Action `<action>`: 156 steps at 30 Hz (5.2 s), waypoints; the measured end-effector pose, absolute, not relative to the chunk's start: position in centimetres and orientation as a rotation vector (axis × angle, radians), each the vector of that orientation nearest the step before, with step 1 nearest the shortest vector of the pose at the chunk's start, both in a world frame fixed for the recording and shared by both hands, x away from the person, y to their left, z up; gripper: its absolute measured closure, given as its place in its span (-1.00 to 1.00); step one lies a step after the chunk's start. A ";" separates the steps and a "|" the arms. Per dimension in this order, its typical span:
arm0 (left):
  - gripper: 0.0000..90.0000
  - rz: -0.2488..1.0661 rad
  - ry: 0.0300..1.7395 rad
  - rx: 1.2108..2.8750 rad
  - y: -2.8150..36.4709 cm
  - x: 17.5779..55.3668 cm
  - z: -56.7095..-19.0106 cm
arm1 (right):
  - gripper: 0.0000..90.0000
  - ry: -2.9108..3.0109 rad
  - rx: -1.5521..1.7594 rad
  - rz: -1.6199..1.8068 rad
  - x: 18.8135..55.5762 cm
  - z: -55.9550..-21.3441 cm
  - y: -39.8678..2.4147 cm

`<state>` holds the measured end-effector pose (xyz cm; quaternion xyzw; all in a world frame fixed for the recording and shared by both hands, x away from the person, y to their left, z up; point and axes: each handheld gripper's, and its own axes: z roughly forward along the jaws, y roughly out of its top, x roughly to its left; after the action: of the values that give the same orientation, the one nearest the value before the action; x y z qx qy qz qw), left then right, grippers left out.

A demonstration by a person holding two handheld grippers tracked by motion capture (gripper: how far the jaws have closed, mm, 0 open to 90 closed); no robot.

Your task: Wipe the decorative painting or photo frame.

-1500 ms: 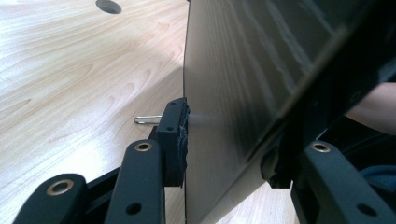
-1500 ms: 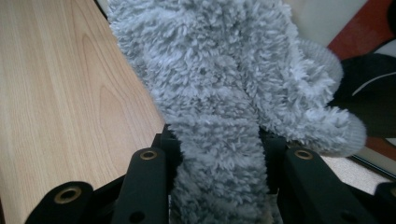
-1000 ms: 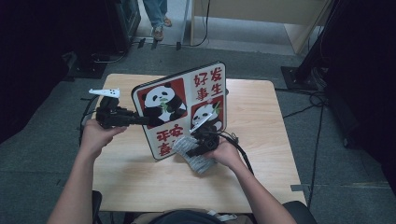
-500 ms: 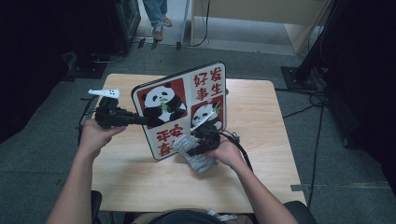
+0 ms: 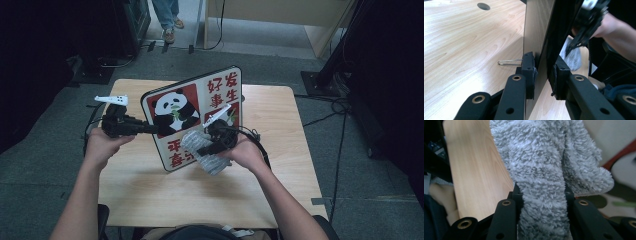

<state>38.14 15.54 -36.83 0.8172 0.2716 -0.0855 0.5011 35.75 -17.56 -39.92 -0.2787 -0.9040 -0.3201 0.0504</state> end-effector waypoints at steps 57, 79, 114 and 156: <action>0.71 -0.209 0.635 1.985 15.6 38.2 -36.9 | 0.51 -2.920 -0.763 -1.038 38.9 -26.2 -10.8; 0.70 -0.210 0.633 1.987 15.5 38.1 -36.9 | 0.51 -2.881 -0.745 -1.033 38.2 -30.3 -11.2; 0.70 -0.207 0.635 1.988 15.5 38.1 -36.9 | 0.50 -2.828 -0.756 -1.019 36.8 -38.1 -12.7; 0.69 -0.204 0.627 1.983 15.5 38.1 -37.1 | 0.51 -2.791 -0.780 -0.887 35.2 -46.4 -13.7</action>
<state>38.14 15.51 -37.13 0.8206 0.2596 -0.0844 0.5021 35.22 -13.67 -46.39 -0.2568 -0.9195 -0.2923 0.0554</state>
